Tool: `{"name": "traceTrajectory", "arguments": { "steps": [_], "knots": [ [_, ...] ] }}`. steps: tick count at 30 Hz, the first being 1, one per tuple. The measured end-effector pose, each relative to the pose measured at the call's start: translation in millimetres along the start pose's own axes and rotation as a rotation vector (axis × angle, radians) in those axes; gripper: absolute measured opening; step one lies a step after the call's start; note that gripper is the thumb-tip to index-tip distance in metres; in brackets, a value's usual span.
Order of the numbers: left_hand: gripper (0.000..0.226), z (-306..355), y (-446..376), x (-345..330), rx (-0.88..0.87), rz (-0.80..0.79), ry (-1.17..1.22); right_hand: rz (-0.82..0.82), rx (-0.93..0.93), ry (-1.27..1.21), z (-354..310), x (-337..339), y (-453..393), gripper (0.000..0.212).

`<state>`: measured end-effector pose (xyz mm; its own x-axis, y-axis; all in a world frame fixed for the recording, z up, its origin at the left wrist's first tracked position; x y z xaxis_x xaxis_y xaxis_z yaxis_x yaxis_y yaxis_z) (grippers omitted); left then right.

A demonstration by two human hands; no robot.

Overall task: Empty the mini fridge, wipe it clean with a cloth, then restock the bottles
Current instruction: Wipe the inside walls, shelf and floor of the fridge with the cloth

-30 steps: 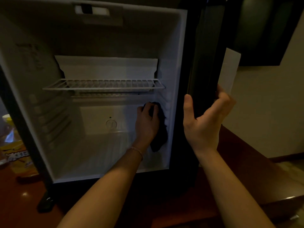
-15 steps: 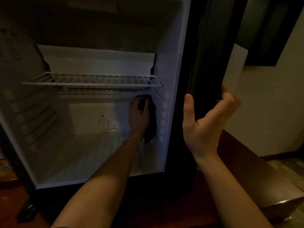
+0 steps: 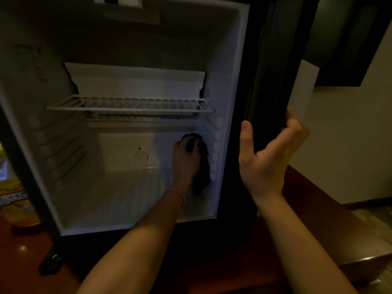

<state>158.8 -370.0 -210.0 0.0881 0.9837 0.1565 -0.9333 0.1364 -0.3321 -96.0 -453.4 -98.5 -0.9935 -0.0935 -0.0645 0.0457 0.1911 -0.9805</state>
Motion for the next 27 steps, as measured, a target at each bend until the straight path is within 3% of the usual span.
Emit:
{"name": "traceTrajectory", "arguments": {
  "steps": [12,27],
  "knots": [
    [0.02,22.5,78.8,19.5,-0.085,0.007,0.005,-0.014,-0.063,-0.024,-1.6,0.3,-0.5,0.059],
    [0.019,20.0,59.1,16.5,-0.07,0.027,0.01,-0.003,-0.067,-0.052,1.7,-1.5,0.9,0.061]
  ]
}}
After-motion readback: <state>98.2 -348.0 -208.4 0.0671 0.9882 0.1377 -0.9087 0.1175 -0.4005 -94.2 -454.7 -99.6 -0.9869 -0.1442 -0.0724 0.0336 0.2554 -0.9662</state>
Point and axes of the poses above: each hand's wrist, its own y-axis away from the middle knuckle, its own x-axis out of the back of the hand, z = x × y, the point moved 10 cm from there along -y, towards the middle knuckle, and after that the axes turned 13 degrees about x, right-handed, at the moved point
